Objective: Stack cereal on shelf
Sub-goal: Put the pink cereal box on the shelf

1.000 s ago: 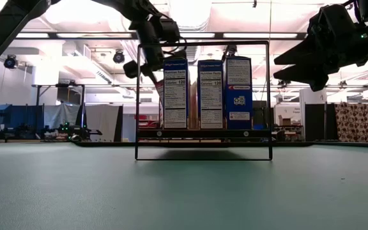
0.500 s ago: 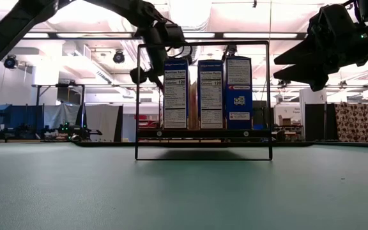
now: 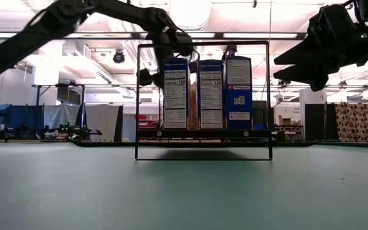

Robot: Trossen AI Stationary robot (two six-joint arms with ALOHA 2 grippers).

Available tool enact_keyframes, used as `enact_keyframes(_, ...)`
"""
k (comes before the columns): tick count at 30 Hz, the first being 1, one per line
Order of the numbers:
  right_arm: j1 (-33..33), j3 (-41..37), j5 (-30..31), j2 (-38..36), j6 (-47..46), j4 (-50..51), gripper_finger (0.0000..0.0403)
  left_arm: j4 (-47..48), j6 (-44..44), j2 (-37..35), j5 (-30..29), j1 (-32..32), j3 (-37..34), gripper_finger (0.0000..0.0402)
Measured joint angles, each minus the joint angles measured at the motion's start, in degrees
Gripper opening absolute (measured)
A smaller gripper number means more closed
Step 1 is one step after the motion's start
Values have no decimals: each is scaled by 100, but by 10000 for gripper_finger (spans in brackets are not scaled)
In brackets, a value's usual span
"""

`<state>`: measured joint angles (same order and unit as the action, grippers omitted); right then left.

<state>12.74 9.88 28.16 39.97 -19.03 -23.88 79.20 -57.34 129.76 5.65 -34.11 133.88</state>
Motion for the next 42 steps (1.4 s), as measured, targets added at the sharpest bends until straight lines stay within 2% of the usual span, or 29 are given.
enact_keyframes(1, 0, 0, -1, 0, -1, 2, 240, 100, 33, 102, 7, 4, 140, 123)
enact_keyframes(5, 0, 0, 0, 0, -1, 2, 240, -190, 91, -36, 170, 11, -190, 123)
enact_keyframes(16, 1, 1, 0, 0, -1, 3, 240, -111, 155, -27, 137, 44, -81, 127)
enact_keyframes(32, -1, 1, 0, 0, -1, 3, 240, -135, 259, -20, 105, 42, -81, 231)
enact_keyframes(42, 0, 1, 0, 0, -1, 3, 240, -137, 281, -20, 133, 42, 107, 258)
